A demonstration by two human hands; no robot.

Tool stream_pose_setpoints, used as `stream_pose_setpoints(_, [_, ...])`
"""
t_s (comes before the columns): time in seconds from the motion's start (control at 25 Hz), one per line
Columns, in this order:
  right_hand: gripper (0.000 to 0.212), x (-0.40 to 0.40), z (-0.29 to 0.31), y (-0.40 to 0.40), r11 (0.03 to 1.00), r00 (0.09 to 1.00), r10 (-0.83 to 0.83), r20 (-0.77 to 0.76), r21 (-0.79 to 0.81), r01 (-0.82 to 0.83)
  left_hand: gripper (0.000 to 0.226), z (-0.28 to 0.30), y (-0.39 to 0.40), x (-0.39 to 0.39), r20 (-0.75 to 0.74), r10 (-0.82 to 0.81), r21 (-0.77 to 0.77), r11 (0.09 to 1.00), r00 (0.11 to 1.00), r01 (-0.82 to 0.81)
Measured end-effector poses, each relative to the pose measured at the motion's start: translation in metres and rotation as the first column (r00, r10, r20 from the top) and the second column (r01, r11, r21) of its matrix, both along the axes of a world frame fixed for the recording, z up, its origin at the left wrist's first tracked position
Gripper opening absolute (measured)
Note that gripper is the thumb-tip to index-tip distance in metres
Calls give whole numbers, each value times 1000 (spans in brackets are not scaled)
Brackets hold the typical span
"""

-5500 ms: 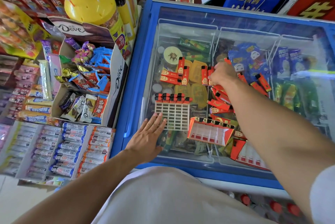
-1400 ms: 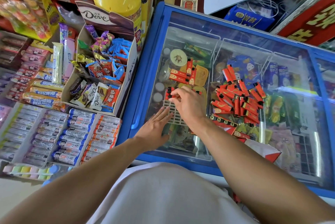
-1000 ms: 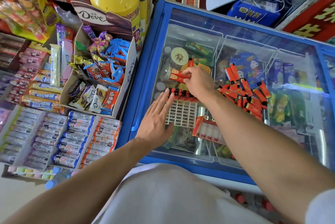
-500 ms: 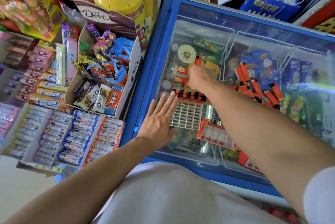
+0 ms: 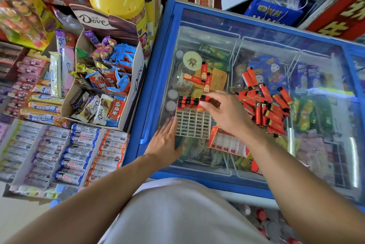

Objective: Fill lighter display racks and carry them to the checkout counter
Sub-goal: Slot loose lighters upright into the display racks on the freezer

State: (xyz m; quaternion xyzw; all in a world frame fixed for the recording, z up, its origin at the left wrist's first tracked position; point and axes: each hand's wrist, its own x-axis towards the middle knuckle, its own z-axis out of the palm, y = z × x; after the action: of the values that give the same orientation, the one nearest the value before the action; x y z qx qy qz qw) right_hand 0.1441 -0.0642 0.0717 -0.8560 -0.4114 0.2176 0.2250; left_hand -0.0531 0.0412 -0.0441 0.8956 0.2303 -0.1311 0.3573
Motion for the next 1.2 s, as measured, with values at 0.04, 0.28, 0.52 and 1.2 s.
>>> stream_pose_setpoints(0.04, [38,-4,-4,1,998,998,32,52,-50,-29,103,-4,0,-3,-64,-75,56,995,995,79])
stream_pose_setpoints(0.28, [24,-24,-36,20,987,960,33,279,-159,12,108,-5,7,-4,-104,-151,68,985,983,159])
stream_pose_setpoints(0.52, [26,-31,-46,18,994,949,-29,315,-95,62,109,-6,8,-5,-107,-152,68,985,983,160])
stream_pose_setpoints(1.2, [19,7,-19,36,999,988,-41,148,-7,43,117,-11,8,-8,-97,-177,85,979,979,186])
